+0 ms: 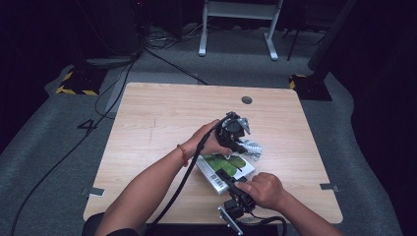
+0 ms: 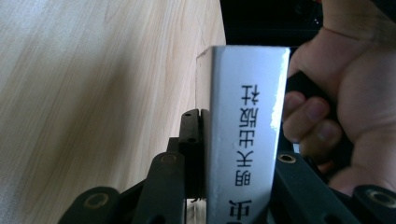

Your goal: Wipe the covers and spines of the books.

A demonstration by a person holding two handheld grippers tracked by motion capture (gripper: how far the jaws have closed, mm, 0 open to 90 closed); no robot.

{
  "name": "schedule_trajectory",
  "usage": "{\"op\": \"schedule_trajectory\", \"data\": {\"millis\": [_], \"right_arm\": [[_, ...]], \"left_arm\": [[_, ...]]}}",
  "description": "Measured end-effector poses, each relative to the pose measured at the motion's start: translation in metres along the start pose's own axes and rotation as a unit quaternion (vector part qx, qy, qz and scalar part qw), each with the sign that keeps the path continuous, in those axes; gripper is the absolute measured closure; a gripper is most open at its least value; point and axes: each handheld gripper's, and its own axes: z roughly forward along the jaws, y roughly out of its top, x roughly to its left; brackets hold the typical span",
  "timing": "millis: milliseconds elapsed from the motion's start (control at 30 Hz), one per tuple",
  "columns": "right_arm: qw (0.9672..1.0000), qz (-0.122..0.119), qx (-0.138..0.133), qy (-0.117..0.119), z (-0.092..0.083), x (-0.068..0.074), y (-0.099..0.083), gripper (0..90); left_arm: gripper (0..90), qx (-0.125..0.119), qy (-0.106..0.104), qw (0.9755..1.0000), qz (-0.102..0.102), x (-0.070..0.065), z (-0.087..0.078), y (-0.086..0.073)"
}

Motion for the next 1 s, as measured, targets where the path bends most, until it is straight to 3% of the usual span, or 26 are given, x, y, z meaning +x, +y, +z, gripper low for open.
{"op": "schedule_trajectory", "data": {"millis": [33,67,100,233,300,400,500,600,667,700,733,867,933,1000], "right_arm": [[1.0,0.0,0.0,-0.001,0.0,0.001,0.0,75.4],[1.0,0.0,0.0,-0.001,0.0,0.001,0.0,75.4],[1.0,-0.001,0.001,-0.001,-0.001,0.0,-0.002,75.4],[1.0,-0.003,0.0,-0.003,-0.002,0.0,-0.002,75.4],[1.0,-0.005,0.0,-0.005,-0.004,0.001,-0.001,75.4],[1.0,-0.003,-0.003,-0.005,-0.005,0.0,-0.001,75.4],[1.0,0.0,-0.006,-0.005,-0.004,0.0,-0.002,75.5],[1.0,0.001,-0.006,-0.003,-0.002,0.0,-0.003,75.4],[1.0,0.005,-0.005,-0.001,0.0,-0.001,-0.004,75.4],[1.0,0.008,-0.004,0.002,0.002,-0.001,-0.006,75.4],[1.0,0.008,-0.004,0.002,0.002,-0.001,-0.006,75.4],[0.9999,0.011,0.0,0.002,0.002,0.0,-0.008,75.4],[0.9999,0.014,0.001,0.0,0.001,-0.001,-0.01,75.4],[0.9999,0.017,0.003,0.0,0.0,-0.001,-0.012,75.4]], "left_arm": [[81.0,0.001,-0.002,0.9999,0.014,-0.006,-0.001,0.002],[81.1,0.001,-0.002,0.9999,0.014,-0.006,-0.001,0.002],[81.2,0.011,0.009,0.9997,0.02,-0.01,-0.002,0.001],[81.2,0.019,0.03,0.9993,0.005,-0.001,-0.006,-0.009],[81.2,0.029,0.055,0.9979,-0.021,0.012,-0.01,-0.023],[81.2,0.025,0.065,0.9948,-0.075,0.034,-0.016,-0.047],[81.2,-0.003,0.066,0.9932,-0.096,0.042,-0.023,-0.064],[81.2,-0.02,0.052,0.9948,-0.086,0.036,-0.026,-0.06],[81.2,-0.029,0.041,0.997,-0.06,0.023,-0.025,-0.05],[81.2,-0.035,0.026,0.9986,-0.032,0.008,-0.022,-0.037],[81.2,-0.035,0.026,0.9986,-0.032,0.008,-0.022,-0.037],[81.2,-0.03,0.019,0.9993,0.013,-0.013,-0.014,-0.022],[81.3,-0.029,0.016,0.9994,0.008,-0.011,-0.013,-0.024],[81.3,-0.028,0.03,0.9991,-0.008,-0.003,-0.017,-0.033]]}}
